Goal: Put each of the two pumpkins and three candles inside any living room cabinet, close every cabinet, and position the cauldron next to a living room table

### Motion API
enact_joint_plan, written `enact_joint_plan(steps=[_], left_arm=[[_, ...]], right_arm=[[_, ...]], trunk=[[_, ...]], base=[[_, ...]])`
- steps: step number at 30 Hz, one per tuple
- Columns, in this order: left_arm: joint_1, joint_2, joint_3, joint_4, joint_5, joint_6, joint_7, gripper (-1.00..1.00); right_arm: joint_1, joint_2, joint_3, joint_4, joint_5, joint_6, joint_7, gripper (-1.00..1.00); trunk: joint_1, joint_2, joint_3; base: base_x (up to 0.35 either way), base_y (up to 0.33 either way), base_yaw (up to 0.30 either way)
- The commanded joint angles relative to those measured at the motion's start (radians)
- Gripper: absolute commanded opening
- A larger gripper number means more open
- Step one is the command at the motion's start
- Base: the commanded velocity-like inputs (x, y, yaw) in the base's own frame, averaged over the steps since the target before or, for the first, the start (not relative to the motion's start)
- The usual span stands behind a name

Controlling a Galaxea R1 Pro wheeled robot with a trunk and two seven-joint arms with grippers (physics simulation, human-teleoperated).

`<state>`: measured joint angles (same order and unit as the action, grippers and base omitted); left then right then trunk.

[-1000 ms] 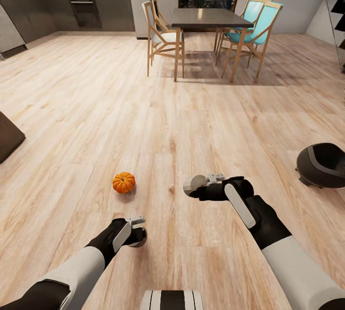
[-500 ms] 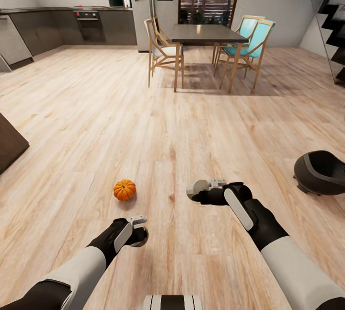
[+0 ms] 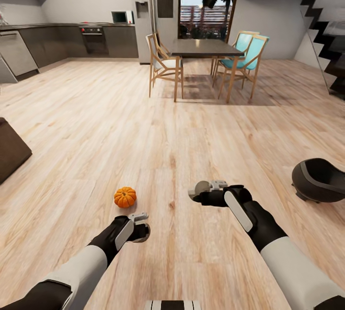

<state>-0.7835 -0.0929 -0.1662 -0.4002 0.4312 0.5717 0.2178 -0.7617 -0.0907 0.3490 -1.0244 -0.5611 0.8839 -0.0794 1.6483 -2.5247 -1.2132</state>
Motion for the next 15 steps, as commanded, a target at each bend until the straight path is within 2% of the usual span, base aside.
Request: enact_joint_plan(steps=[1,6,9,13,15], left_arm=[[0.0,0.001,-0.007,-0.003,0.011,0.004,0.008,-1.0],[0.0,0.001,-0.007,-0.005,0.011,0.004,0.008,-1.0],[0.0,0.001,-0.007,-0.006,0.011,0.004,0.008,-1.0],[0.0,0.001,-0.007,-0.006,0.012,0.004,0.008,-1.0],[0.0,0.0,-0.007,-0.006,0.011,0.003,0.009,-1.0]], right_arm=[[-0.001,0.0,0.002,0.005,-0.011,0.001,-0.009,-1.0],[-0.001,0.013,0.001,0.038,-0.012,0.001,-0.011,-1.0],[-0.001,0.03,-0.003,0.054,-0.012,0.002,-0.012,-1.0],[0.0,0.036,-0.004,0.069,-0.013,-0.001,-0.009,-1.0],[0.001,0.038,0.0,0.112,-0.014,-0.025,-0.003,-1.0]], trunk=[[-0.001,0.0,0.003],[-0.003,0.001,0.022],[-0.004,0.002,0.034],[-0.006,0.003,0.05],[-0.007,0.003,0.056]], base=[[0.0,0.0,0.0],[0.0,0.0,0.0],[0.0,0.0,0.0],[0.0,0.0,0.0],[0.0,0.0,0.066]])
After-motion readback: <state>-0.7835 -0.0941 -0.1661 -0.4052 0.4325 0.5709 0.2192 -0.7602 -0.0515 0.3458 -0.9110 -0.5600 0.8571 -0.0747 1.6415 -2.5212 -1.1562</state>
